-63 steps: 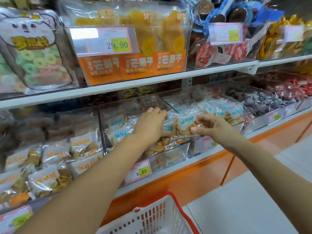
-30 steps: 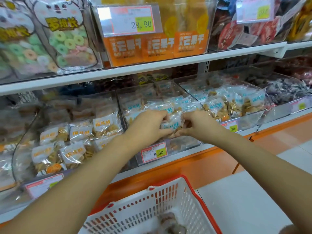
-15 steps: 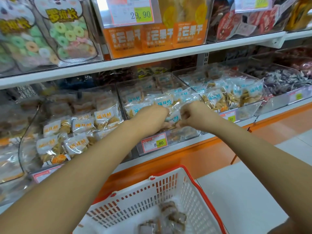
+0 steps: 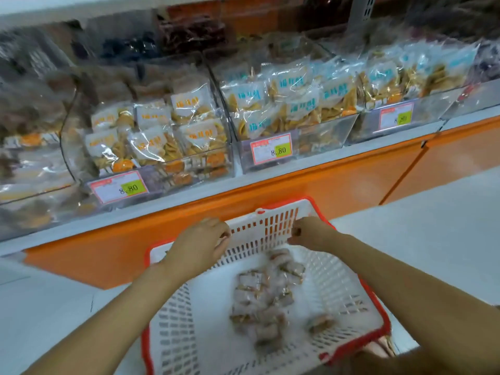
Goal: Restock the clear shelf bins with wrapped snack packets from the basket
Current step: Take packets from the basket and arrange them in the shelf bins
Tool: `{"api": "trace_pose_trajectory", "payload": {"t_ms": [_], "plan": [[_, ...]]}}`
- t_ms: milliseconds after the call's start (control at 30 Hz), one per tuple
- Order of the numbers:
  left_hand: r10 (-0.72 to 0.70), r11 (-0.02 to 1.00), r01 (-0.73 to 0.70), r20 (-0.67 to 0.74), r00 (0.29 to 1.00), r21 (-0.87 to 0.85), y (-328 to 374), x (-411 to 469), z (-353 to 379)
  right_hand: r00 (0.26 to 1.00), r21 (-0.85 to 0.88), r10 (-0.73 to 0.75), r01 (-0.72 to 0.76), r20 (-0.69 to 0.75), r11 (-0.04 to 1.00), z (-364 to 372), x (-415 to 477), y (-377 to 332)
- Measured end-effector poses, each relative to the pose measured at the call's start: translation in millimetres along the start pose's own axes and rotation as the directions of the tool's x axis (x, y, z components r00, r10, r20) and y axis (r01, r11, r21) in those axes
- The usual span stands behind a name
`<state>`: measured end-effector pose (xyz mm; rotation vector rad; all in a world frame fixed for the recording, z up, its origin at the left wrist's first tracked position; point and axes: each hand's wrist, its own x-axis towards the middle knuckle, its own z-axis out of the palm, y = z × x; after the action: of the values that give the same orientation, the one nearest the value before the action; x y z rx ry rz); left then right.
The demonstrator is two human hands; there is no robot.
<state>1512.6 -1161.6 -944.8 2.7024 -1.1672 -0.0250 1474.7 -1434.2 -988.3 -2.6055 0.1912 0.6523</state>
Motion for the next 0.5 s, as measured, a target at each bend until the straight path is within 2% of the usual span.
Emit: {"api": "trace_pose_trajectory", "payload": {"t_ms": [67,167,233,300,367,433,500], "plan": [[-0.055,0.998,0.055,0.038,0.998,0.004,-19.7,-18.8,15.2,0.992,-0.014,0.101,-0.1,0.074,0.995,38.1,16.3,13.3],[-0.159,0.987,0.159,0.038,0.987,0.004,-37.7,-33.1,25.8,0.955,0.117,0.278,-0.289,0.105,0.95,90.0,33.8,35.4],[-0.225,0.974,0.226,0.022,0.974,-0.036,-47.1,-34.9,26.0,0.944,0.144,0.305,-0.321,0.125,0.936,124.3,44.0,47.8],[-0.304,0.951,0.304,0.01,0.953,-0.054,-59.0,-32.5,23.7,0.95,0.091,0.293,-0.303,0.106,0.949,153.3,51.2,55.0],[-0.348,0.935,0.349,0.023,0.937,-0.059,-64.7,-29.5,18.3,0.952,0.017,0.304,-0.305,0.019,0.952,166.1,52.1,56.8],[-0.351,0.932,0.356,0.079,0.933,-0.069,-65.0,-27.6,19.3,0.95,-0.104,0.311,-0.312,-0.024,0.944,174.8,54.7,57.4],[-0.347,0.927,0.364,0.159,0.924,-0.094,-58.8,-27.3,22.2,0.943,-0.222,0.333,-0.324,0.001,0.92,178.2,53.7,55.0]]}}
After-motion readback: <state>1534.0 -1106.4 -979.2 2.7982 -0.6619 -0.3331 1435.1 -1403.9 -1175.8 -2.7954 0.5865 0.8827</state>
